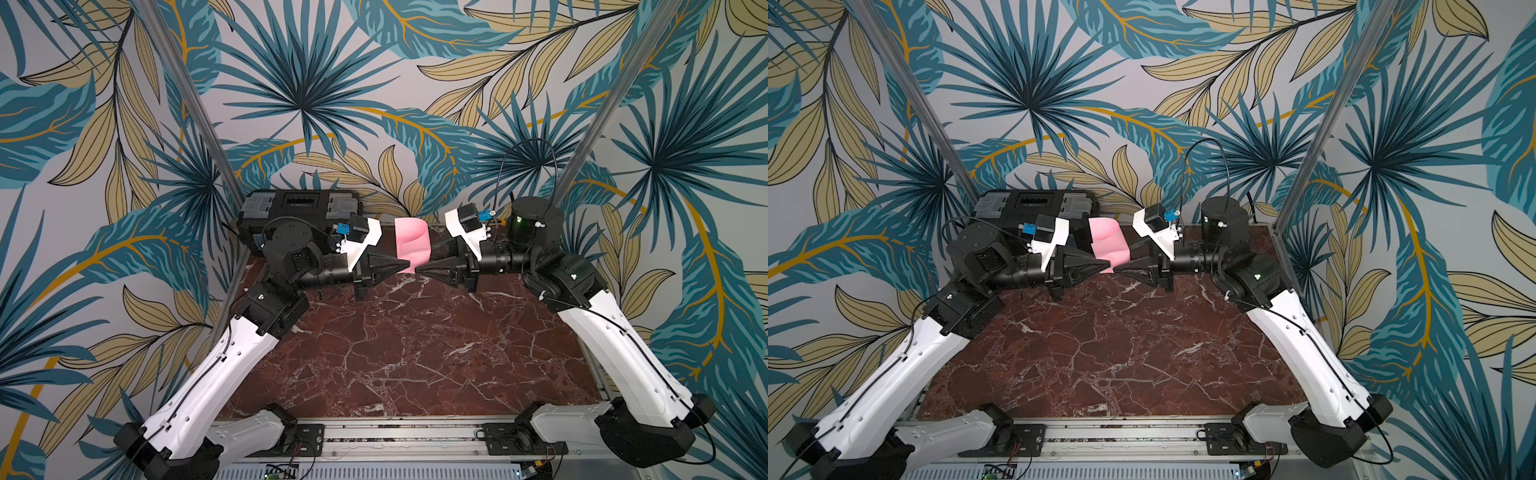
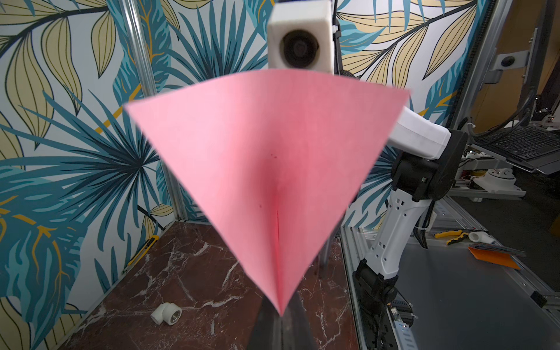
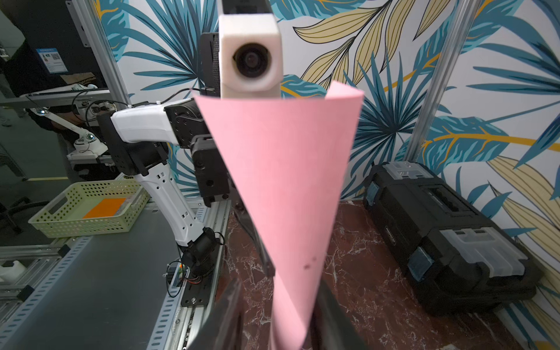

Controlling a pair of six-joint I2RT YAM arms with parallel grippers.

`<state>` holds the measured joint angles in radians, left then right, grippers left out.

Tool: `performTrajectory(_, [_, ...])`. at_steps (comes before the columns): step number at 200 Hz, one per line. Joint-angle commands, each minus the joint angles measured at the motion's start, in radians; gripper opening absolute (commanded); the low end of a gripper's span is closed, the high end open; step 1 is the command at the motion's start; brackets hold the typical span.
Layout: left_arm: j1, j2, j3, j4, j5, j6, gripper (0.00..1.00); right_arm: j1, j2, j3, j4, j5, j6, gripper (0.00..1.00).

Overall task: Fold the square paper along the opposite sides
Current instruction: Smooth out the paper.

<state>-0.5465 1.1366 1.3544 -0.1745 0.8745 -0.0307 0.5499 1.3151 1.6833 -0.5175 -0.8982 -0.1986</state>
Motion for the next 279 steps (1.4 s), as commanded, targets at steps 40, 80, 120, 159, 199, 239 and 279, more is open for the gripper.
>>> performTrajectory(40, [-0.001,-0.017,-0.023,0.001,-0.003,0.014,0.00,0.004,0.014,0.019,-0.011,0.028,0.006,0.43])
performTrajectory(80, [0.000,-0.029,-0.023,-0.002,-0.009,0.020,0.00,0.004,0.026,0.021,-0.012,0.012,0.004,0.33])
performTrajectory(120, [0.000,-0.035,-0.023,-0.010,-0.017,0.029,0.00,0.003,0.027,0.019,-0.019,-0.003,-0.002,0.24])
performTrajectory(159, [0.000,-0.029,-0.022,-0.010,-0.016,0.029,0.00,0.003,0.026,0.019,-0.021,-0.005,-0.004,0.16])
performTrajectory(199, [0.002,-0.026,-0.020,-0.017,-0.020,0.036,0.00,0.004,0.024,0.015,-0.024,-0.016,-0.007,0.17])
performTrajectory(239, [0.018,-0.024,-0.018,-0.020,-0.022,0.040,0.00,0.003,0.012,0.013,-0.043,-0.052,-0.027,0.18])
performTrajectory(279, [0.045,-0.009,-0.011,-0.010,-0.005,0.029,0.00,0.004,0.007,0.016,-0.068,-0.071,-0.046,0.18])
